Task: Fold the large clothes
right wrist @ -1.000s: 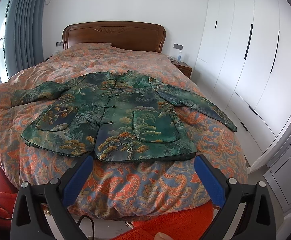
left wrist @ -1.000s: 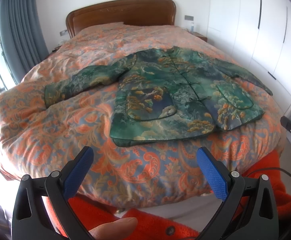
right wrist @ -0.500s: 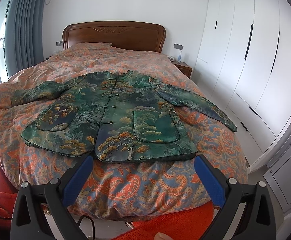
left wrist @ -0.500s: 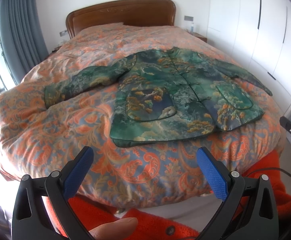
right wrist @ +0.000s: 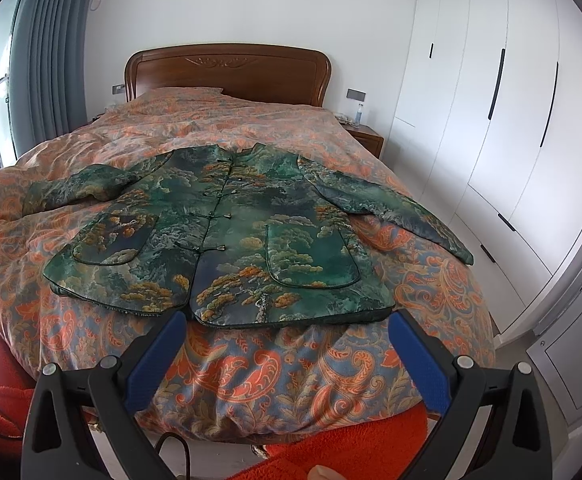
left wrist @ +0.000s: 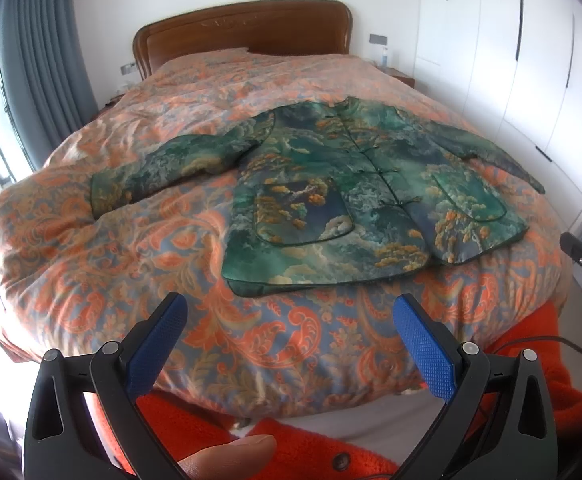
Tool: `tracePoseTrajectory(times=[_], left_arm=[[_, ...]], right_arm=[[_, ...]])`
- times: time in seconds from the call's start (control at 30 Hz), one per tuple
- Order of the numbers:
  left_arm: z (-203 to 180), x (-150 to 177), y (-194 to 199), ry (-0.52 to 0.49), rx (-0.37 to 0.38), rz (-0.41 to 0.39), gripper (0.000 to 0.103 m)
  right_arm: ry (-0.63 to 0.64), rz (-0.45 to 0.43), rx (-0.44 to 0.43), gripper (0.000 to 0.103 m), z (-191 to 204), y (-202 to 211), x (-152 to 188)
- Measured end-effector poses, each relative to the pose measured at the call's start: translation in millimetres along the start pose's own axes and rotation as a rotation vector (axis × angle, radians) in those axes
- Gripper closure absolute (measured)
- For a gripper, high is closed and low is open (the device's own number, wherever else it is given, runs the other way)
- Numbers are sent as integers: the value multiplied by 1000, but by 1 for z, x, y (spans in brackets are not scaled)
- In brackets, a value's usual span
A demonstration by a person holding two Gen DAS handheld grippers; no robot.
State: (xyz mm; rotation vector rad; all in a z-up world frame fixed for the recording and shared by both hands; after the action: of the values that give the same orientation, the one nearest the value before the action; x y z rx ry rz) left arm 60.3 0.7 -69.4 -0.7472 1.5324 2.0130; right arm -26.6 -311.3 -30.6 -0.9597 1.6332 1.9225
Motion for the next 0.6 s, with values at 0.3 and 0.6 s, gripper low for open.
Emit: tracePoseTrajectory(times=[0.3,0.6], left_arm=[[1,0,1,0,-1,0,1],[7,-2,3,7,-6,-7,1]], right_arm=[[-6,1,0,0,-3,1,1],[-5,-4,3,0,-5,1,2]])
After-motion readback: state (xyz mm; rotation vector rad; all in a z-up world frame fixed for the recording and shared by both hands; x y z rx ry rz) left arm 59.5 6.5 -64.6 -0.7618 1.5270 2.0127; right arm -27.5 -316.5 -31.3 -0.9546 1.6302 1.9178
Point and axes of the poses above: each gripper's, at about its wrist camera, not at the fingertips, and y roughly against the way its jaws point, z to its left, x to its underside, the point moved 9 cm from there along -y, roughly the way its jaws point, and after that the axes turned 15 degrees about -x, right-handed, at the moved point
